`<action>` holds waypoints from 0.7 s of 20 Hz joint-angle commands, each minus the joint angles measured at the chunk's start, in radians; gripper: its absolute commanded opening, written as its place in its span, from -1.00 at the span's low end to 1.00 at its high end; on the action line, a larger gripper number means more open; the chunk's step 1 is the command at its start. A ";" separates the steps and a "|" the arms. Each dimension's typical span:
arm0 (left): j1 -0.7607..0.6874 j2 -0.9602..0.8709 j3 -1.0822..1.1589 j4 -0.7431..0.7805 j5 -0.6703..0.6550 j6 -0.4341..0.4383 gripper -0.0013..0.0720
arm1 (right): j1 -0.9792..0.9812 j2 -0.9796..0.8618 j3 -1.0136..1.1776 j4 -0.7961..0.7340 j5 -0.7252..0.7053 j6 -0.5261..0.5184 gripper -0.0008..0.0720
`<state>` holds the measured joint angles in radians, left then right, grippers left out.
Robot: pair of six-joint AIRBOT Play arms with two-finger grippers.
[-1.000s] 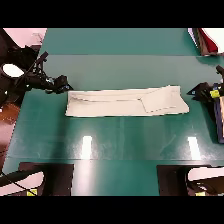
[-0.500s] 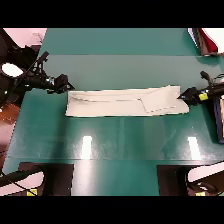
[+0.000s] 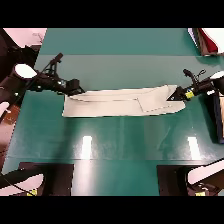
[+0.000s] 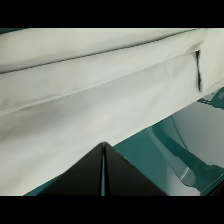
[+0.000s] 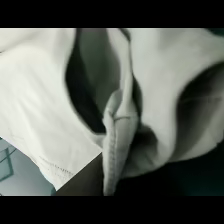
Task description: Fold the shirts.
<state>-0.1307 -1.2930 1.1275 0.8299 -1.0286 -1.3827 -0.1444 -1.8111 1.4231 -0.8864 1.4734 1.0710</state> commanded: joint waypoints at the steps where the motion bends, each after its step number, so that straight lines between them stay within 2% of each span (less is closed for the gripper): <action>1: -0.125 -0.019 0.016 0.008 0.124 -0.026 -0.90 | 0.023 0.057 0.002 0.010 -0.001 0.006 -0.93; 4: -0.228 -0.156 0.137 0.008 0.091 -0.024 -0.90 | 0.056 0.145 0.050 0.030 0.035 0.046 -0.93; 8: -0.325 -0.416 0.378 0.008 0.066 -0.025 -0.90 | 0.138 0.232 0.230 0.031 0.118 0.210 -0.93; 11: -0.360 -0.576 0.518 0.005 0.031 -0.064 -0.90 | 0.219 0.272 0.360 0.031 0.138 0.270 -0.93; 14: -0.373 -0.657 0.568 -0.004 0.054 -0.090 -0.90 | 0.298 0.273 0.476 0.029 0.140 0.311 -0.93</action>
<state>-0.4808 -1.8530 1.6211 0.8345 -0.9798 -1.4445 0.0834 -1.5551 1.7912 -0.8574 1.6020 1.3178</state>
